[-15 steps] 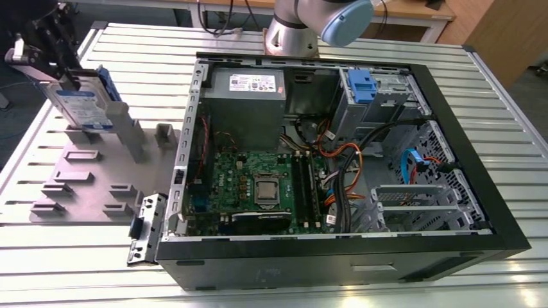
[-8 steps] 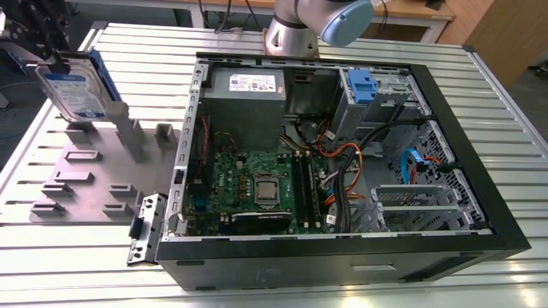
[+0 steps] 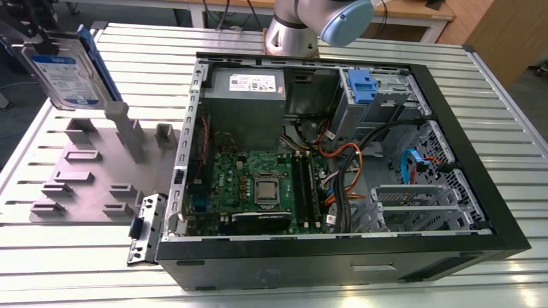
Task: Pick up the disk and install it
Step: 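Pick up the disk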
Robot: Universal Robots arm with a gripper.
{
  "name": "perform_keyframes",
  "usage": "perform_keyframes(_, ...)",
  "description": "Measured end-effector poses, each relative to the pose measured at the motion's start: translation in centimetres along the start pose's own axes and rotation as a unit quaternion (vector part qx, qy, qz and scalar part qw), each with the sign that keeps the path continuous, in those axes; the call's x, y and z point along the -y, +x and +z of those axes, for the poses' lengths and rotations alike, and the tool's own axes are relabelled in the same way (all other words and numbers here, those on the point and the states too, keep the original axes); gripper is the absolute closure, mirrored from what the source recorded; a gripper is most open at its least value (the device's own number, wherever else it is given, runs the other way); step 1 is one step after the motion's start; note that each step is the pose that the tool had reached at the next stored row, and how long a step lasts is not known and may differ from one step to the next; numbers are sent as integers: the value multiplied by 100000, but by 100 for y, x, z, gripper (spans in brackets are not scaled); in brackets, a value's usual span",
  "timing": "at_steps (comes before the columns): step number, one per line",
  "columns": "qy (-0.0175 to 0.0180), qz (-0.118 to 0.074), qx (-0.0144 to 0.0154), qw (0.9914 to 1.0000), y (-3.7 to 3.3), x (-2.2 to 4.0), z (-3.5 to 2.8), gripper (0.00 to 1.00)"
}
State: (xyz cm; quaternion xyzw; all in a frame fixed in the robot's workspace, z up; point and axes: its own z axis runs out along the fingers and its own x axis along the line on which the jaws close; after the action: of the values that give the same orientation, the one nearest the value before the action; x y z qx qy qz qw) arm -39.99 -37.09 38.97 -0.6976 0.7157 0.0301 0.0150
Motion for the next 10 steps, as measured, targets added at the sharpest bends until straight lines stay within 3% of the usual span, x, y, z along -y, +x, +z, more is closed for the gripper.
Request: perform_keyframes(10, 3, -1, 24, 100000, -27, -9, -420, 65)
